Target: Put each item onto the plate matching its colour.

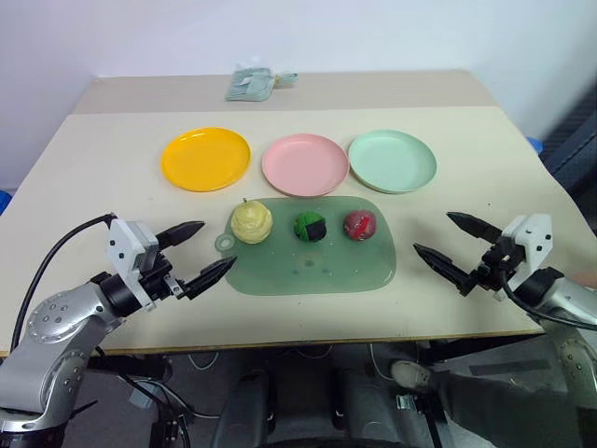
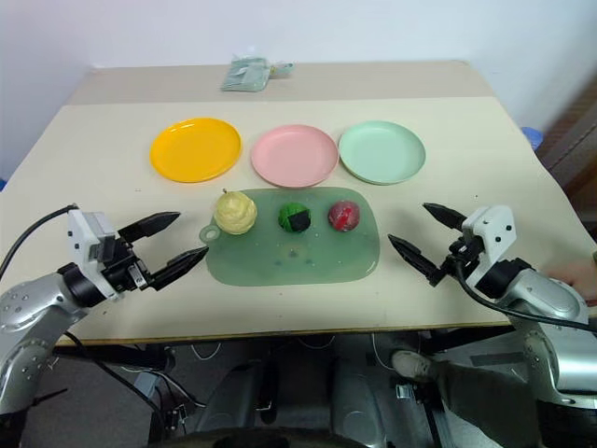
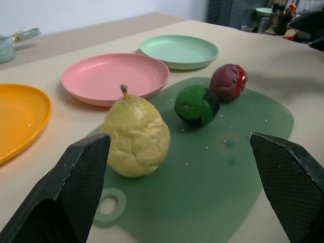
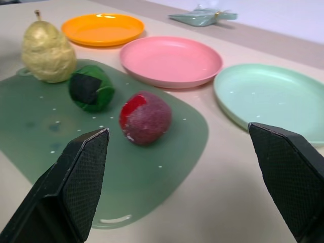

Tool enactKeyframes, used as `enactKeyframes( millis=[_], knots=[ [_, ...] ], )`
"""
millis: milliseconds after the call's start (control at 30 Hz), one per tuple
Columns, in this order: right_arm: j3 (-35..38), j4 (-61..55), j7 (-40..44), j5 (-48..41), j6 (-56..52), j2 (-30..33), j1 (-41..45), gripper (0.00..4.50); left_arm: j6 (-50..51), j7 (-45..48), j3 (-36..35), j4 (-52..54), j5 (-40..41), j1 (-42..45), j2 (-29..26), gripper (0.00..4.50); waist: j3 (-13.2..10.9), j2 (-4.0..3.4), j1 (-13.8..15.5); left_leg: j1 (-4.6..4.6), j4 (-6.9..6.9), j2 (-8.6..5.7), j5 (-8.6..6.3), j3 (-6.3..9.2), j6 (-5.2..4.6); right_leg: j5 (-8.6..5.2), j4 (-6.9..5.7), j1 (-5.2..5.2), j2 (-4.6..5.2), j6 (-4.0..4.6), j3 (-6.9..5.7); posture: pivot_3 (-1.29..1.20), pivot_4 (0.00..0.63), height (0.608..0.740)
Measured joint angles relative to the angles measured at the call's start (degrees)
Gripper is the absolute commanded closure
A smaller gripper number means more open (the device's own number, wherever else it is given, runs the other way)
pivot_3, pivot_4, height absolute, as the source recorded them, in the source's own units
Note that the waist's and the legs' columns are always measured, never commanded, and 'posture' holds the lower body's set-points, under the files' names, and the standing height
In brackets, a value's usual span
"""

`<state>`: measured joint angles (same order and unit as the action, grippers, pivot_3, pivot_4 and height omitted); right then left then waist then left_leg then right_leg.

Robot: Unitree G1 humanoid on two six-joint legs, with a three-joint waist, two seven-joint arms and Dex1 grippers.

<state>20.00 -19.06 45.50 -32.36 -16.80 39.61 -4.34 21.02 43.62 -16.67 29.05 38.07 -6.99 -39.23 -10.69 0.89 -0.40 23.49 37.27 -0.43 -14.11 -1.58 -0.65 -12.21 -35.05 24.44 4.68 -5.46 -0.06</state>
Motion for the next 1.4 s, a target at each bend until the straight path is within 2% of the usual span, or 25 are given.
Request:
enactKeyframes(
  millis=[467, 733, 1000, 1200, 1400],
  knots=[
    [-0.2, -0.4, 4.7, -0.7, -0.9, 0.3, 1.6, 0.02, 1.9, -3.2, -0.5, 0.3, -0.9, 0.6, 0.0, 0.00, 0.0, 0.00, 0.0, 0.00, 0.00, 0.00, 0.00, 0.00, 0.00, 0.00, 0.01, 0.00, 0.01, 0.00, 0.00, 0.00, 0.150, 0.740],
    [-5.2, -1.1, 10.4, -3.0, 0.5, 0.1, 10.5, 0.02, 11.7, -9.9, 1.0, 0.9, 3.2, 6.8, 1.4, 0.00, 0.0, 0.01, 0.0, 0.00, 0.02, 0.00, 0.00, 0.00, 0.00, 0.02, -0.02, -0.01, -0.02, -0.03, 0.00, 0.00, 0.150, 0.740],
    [-8.8, -0.9, 13.8, -4.8, -0.1, 0.1, 16.0, 0.02, 19.6, -20.6, 7.4, 0.8, 2.8, 15.8, 7.7, 0.00, 0.0, 0.04, 1.1, 0.00, 0.14, -0.02, 0.00, 0.01, 0.00, 0.03, -0.05, -0.06, -0.03, -0.05, 0.00, 0.00, 0.150, 0.740],
    [-10.0, -0.6, 13.4, -4.1, 0.0, -0.2, 16.5, 0.02, 22.5, -29.2, 13.2, -4.6, -3.6, 22.5, 13.8, 0.00, 0.0, 0.08, 1.2, 0.00, 0.20, -0.05, 0.01, 0.03, -0.01, 0.04, -0.06, -0.11, -0.04, -0.06, -0.01, 0.00, 0.150, 0.740],
    [-10.1, -0.7, 12.1, -3.8, 0.1, -0.4, 15.8, 0.02, 22.5, -32.9, 16.0, -10.9, -9.0, 27.1, 18.5, 0.00, 0.0, 0.08, 1.2, 0.00, 0.20, -0.04, 0.01, 0.03, -0.01, 0.13, -0.07, -0.11, -0.05, -0.21, -0.01, 0.00, 0.150, 0.740]
  ],
)
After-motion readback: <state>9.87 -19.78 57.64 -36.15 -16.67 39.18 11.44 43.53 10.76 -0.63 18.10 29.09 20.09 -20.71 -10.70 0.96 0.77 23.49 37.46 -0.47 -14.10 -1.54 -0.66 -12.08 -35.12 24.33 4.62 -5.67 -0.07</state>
